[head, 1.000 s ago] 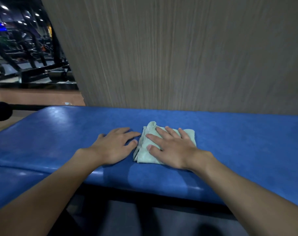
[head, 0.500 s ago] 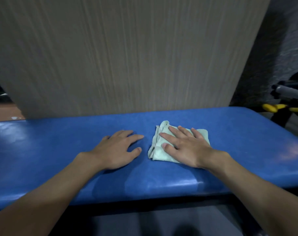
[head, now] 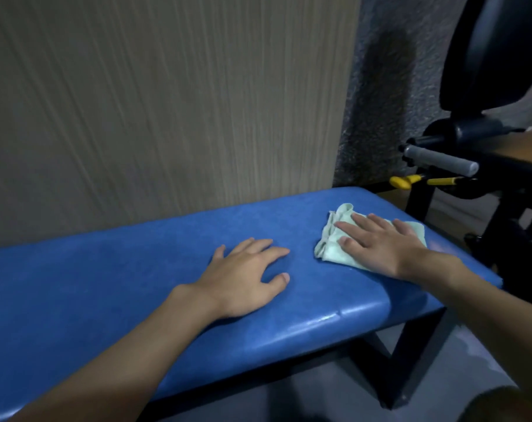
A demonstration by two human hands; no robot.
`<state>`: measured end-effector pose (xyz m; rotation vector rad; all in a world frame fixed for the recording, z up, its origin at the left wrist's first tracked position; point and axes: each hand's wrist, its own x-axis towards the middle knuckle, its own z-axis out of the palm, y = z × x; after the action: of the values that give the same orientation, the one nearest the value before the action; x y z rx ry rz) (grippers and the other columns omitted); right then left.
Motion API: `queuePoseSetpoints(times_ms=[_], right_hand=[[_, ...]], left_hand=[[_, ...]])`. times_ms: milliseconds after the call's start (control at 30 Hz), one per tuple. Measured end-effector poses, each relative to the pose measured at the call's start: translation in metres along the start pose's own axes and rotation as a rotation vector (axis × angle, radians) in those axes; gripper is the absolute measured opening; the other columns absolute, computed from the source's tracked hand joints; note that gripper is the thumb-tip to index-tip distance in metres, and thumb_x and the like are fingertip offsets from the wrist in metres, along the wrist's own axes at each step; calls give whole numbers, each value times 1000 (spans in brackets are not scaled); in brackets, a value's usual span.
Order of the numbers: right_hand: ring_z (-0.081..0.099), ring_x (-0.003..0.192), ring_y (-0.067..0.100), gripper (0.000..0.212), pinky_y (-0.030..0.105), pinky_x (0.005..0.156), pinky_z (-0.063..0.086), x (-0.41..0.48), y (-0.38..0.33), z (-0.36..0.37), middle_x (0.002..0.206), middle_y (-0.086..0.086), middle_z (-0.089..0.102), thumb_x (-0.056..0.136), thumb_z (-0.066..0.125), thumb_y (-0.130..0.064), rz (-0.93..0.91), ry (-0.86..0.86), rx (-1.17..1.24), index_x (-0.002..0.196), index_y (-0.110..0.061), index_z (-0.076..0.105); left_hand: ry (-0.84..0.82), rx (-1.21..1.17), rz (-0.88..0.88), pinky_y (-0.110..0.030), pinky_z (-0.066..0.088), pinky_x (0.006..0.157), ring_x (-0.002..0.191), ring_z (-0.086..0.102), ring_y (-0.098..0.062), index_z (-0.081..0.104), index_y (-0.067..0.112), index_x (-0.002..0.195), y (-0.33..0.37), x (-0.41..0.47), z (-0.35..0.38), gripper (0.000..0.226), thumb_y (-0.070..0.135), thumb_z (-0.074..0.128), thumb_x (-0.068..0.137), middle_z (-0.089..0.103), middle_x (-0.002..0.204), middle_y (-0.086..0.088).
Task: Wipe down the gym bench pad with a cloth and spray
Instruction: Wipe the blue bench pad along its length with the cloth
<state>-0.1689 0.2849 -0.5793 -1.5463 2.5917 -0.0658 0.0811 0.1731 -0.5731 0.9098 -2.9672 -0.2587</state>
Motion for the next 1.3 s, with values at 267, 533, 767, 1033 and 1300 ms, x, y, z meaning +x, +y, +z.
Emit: queuePoseSetpoints(times_ms=[267, 533, 767, 1033, 1300], right_hand=[[-1, 152, 19, 54, 51, 120, 4, -18, 51, -4, 165, -12, 1, 98, 18, -62, 170, 37, 80, 151, -53, 11], [-3, 151, 19, 54, 51, 119, 0, -53, 33, 9, 165, -9, 3, 99, 17, -56, 236, 103, 55, 152, -51, 11], [-7, 152, 19, 56, 51, 119, -4, -72, -39, 20, 166, -7, 0, 99, 13, -55, 94, 83, 7, 154, -47, 8], [-8, 152, 21, 56, 51, 120, -4, -85, -109, 31, 166, -6, -3, 100, 10, -53, -19, 80, -52, 154, -45, 3], [-7, 151, 23, 56, 52, 119, -3, -89, -169, 38, 166, -3, -4, 100, 8, -53, -142, 73, -96, 155, -43, 1]], left_hand=[[-6, 26, 11, -59, 12, 118, 151, 10, -13, 26, 54, 148, 5, 3, 5, 58, 71, 33, 93, 17, 163, 15], [3, 14, 27, -54, 9, 120, 151, 9, -13, 28, 47, 150, 3, -2, 3, 56, 63, 35, 97, 17, 164, 12], [42, 27, 2, -49, 17, 119, 149, 17, -11, 34, 43, 149, -29, -29, 0, 59, 64, 35, 94, 24, 161, 10], [49, 10, -44, -45, 17, 120, 149, 18, -11, 35, 43, 149, -69, -78, -4, 66, 69, 28, 89, 24, 161, 12], [80, 15, -134, -45, 21, 118, 147, 21, -8, 37, 43, 147, -111, -127, -11, 86, 77, 12, 72, 28, 160, 14]])
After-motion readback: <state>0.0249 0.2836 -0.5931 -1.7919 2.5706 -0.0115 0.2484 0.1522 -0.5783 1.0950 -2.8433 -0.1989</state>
